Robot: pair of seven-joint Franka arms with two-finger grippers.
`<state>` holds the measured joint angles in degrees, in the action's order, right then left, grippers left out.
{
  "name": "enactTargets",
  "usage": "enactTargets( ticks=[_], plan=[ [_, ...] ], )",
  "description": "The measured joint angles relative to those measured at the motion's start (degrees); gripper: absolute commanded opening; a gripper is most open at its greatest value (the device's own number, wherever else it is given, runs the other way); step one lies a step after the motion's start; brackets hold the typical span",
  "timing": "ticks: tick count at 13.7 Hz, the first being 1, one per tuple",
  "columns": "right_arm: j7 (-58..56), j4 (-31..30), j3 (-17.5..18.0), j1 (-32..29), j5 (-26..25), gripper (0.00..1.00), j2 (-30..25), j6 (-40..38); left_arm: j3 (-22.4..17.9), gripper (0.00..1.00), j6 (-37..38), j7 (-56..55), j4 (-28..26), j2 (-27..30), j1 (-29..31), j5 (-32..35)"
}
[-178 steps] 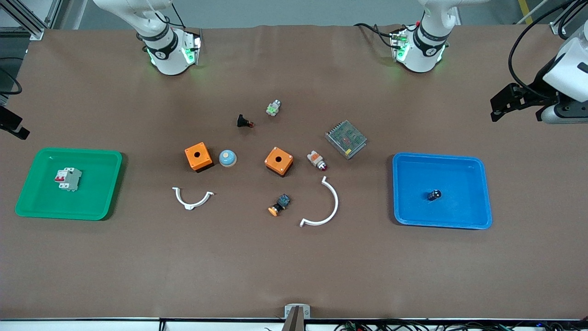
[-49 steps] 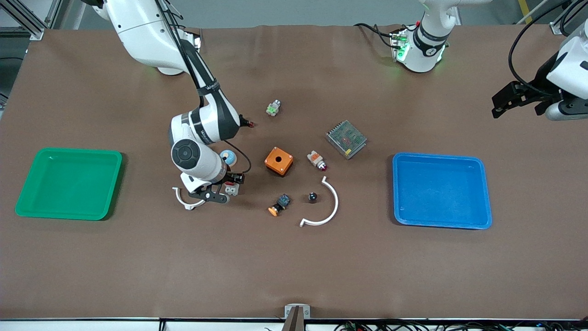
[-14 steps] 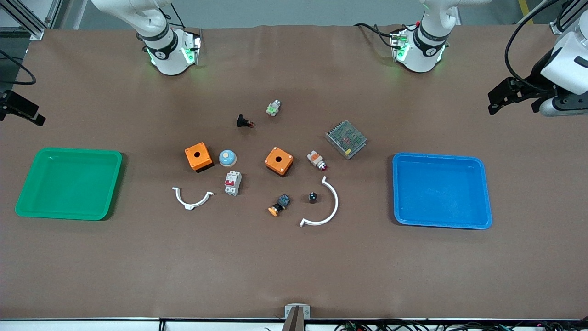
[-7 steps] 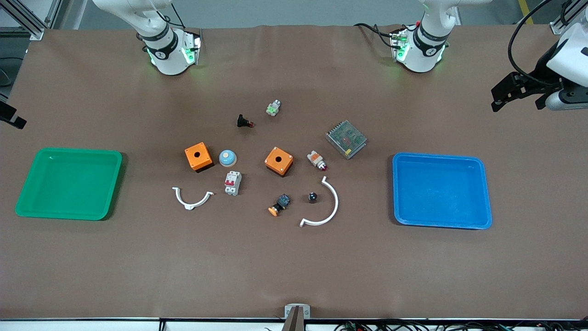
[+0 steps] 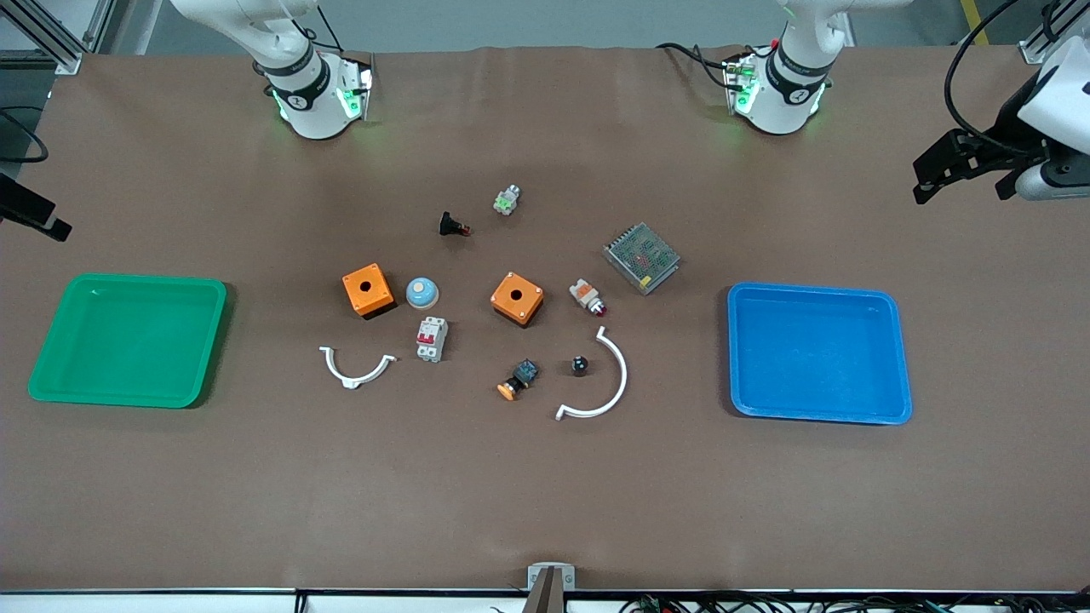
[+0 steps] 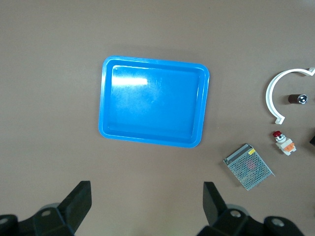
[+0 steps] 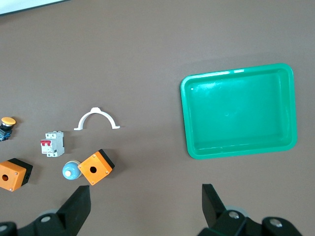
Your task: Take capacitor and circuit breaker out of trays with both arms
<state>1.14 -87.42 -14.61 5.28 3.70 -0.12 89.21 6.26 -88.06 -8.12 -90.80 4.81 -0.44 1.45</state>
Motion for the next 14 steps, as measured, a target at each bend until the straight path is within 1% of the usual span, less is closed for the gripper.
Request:
enactTargets(
  ticks=[6, 14],
  plan=[
    [0.31, 0.03, 0.03, 1.12, -1.29, 1.0, 0.06, 0.01, 0.0, 1.0, 0.16, 0.0, 0.0, -0.18, -0.01, 0.0],
    [0.35, 1.51, -0.03, 1.13, -1.41, 1.0, 0.08, 0.02, 0.03, 1.0, 0.19, 0.0, 0.0, -1.04, -0.08, 0.0]
  ],
)
